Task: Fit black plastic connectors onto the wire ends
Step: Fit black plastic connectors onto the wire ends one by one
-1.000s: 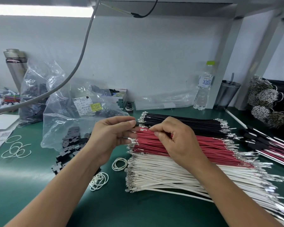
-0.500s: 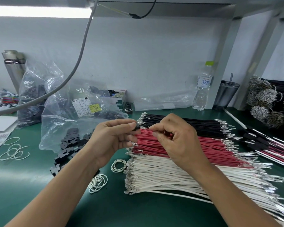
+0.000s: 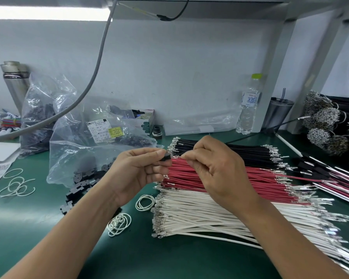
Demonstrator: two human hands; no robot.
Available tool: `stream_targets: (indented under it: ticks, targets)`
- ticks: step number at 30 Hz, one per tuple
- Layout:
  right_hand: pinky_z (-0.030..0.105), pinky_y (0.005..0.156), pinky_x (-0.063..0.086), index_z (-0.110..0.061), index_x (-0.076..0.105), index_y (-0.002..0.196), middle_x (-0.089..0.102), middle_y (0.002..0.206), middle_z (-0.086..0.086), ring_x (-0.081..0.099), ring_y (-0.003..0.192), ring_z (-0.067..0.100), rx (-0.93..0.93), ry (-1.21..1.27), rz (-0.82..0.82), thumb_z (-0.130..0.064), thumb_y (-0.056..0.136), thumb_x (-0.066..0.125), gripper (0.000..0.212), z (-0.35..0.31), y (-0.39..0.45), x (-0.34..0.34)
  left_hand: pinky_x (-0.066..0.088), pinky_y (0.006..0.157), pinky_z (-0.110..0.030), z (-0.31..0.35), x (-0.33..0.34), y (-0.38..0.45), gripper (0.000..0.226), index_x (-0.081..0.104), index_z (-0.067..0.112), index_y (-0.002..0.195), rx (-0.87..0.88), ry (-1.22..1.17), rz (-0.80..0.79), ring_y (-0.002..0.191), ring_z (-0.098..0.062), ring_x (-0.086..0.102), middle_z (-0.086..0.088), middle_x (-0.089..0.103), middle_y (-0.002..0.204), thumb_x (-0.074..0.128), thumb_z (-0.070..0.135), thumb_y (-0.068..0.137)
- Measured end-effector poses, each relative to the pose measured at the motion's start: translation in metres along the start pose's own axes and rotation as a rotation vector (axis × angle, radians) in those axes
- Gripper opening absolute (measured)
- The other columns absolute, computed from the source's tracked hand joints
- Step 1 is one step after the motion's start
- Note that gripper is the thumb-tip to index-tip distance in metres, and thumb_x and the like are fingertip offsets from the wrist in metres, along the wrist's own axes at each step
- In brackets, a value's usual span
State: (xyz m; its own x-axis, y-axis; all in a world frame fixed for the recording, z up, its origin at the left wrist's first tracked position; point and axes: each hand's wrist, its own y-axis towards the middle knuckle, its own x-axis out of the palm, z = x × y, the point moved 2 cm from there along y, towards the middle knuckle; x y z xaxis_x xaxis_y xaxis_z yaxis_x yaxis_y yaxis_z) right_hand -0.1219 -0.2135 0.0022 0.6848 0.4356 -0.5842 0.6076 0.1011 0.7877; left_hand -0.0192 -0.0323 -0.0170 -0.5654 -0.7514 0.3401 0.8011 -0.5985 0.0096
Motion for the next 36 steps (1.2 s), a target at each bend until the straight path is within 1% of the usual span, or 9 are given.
stream_targets:
  ticks: [5, 11, 14, 17, 19, 21, 25, 31, 36]
  targets:
    - [0.032, 0.066, 0.052, -0.017, 0.075, 0.102, 0.055, 0.088, -0.011, 0.055, 0.078, 0.007, 0.051, 0.071, -0.008, -0.023, 0.097, 0.065, 0.013, 0.003, -0.001, 0.001, 0.061, 0.059, -0.026, -0.001, 0.000, 0.001, 0.020, 0.082, 0.005, 0.092, 0.020, 0.007, -0.012, 0.063, -0.019, 0.073, -0.019, 0.077, 0.088, 0.079, 0.018, 0.077]
    - [0.035, 0.050, 0.048, -0.010, 0.071, 0.100, 0.052, 0.087, -0.002, 0.047, 0.078, 0.014, -0.155, -0.281, -0.013, -0.003, 0.090, 0.071, 0.012, -0.007, 0.000, 0.002, 0.062, 0.061, -0.027, -0.003, -0.003, 0.003, 0.031, 0.081, 0.004, 0.095, 0.021, 0.068, -0.006, 0.065, -0.020, 0.074, -0.021, 0.077, 0.091, 0.086, 0.021, 0.070]
    - [0.036, 0.056, 0.050, -0.007, 0.072, 0.102, 0.055, 0.088, 0.000, 0.051, 0.078, 0.016, -0.127, -0.199, -0.008, -0.009, 0.094, 0.069, 0.008, -0.009, -0.003, 0.006, 0.062, 0.061, -0.027, -0.006, -0.002, 0.004, 0.029, 0.081, 0.004, 0.095, 0.000, 0.026, -0.021, 0.064, -0.019, 0.073, -0.020, 0.077, 0.089, 0.084, 0.021, 0.071]
    - [0.034, 0.068, 0.053, -0.012, 0.074, 0.103, 0.057, 0.091, -0.005, 0.057, 0.081, 0.011, 0.038, 0.014, -0.050, -0.015, 0.096, 0.066, 0.011, -0.005, -0.006, 0.009, 0.062, 0.061, -0.027, -0.005, 0.002, 0.002, 0.032, 0.081, 0.006, 0.096, 0.016, 0.077, -0.017, 0.068, -0.021, 0.075, -0.020, 0.078, 0.094, 0.085, 0.024, 0.069]
    - [0.032, 0.074, 0.053, -0.016, 0.074, 0.103, 0.058, 0.093, -0.009, 0.059, 0.084, 0.007, 0.131, 0.079, -0.073, -0.017, 0.096, 0.066, 0.011, 0.002, -0.005, 0.008, 0.063, 0.063, -0.028, -0.003, 0.005, 0.001, 0.038, 0.081, 0.013, 0.100, 0.145, 0.270, 0.030, 0.074, -0.022, 0.076, -0.017, 0.079, 0.099, 0.089, 0.027, 0.065]
    - [0.032, 0.076, 0.052, -0.018, 0.074, 0.102, 0.059, 0.093, -0.011, 0.059, 0.085, 0.005, 0.173, 0.090, -0.084, -0.020, 0.096, 0.067, 0.010, 0.007, -0.003, 0.006, 0.060, 0.059, -0.025, 0.000, 0.007, 0.000, 0.033, 0.082, 0.020, 0.100, 0.292, 0.448, 0.055, 0.071, -0.020, 0.075, -0.011, 0.080, 0.092, 0.088, 0.025, 0.068]
    - [0.034, 0.072, 0.051, -0.018, 0.072, 0.094, 0.057, 0.089, -0.012, 0.056, 0.081, 0.006, 0.167, 0.024, -0.147, -0.024, 0.096, 0.066, 0.008, 0.007, -0.004, 0.004, 0.056, 0.049, -0.027, -0.001, 0.007, -0.003, 0.015, 0.082, 0.020, 0.091, 0.312, 0.626, -0.002, 0.058, -0.024, 0.073, -0.011, 0.078, 0.077, 0.085, 0.023, 0.076]
    - [0.020, 0.069, 0.044, -0.015, 0.069, 0.092, 0.054, 0.088, -0.011, 0.052, 0.077, 0.005, 0.086, 0.023, -0.151, -0.018, 0.096, 0.065, 0.006, -0.003, -0.004, 0.006, 0.056, 0.050, -0.027, -0.001, 0.006, -0.004, 0.017, 0.082, 0.010, 0.092, 0.259, 0.558, -0.045, 0.056, -0.027, 0.072, -0.017, 0.078, 0.082, 0.084, 0.018, 0.077]
    - [0.028, 0.064, 0.049, -0.025, 0.073, 0.093, 0.059, 0.088, -0.015, 0.054, 0.082, 0.006, 0.085, -0.136, -0.181, -0.031, 0.094, 0.067, 0.008, 0.000, 0.000, -0.007, 0.055, 0.050, -0.028, -0.001, 0.005, -0.002, 0.016, 0.082, 0.015, 0.091, 0.254, 0.584, -0.044, 0.055, -0.028, 0.072, -0.014, 0.079, 0.082, 0.083, 0.022, 0.077]
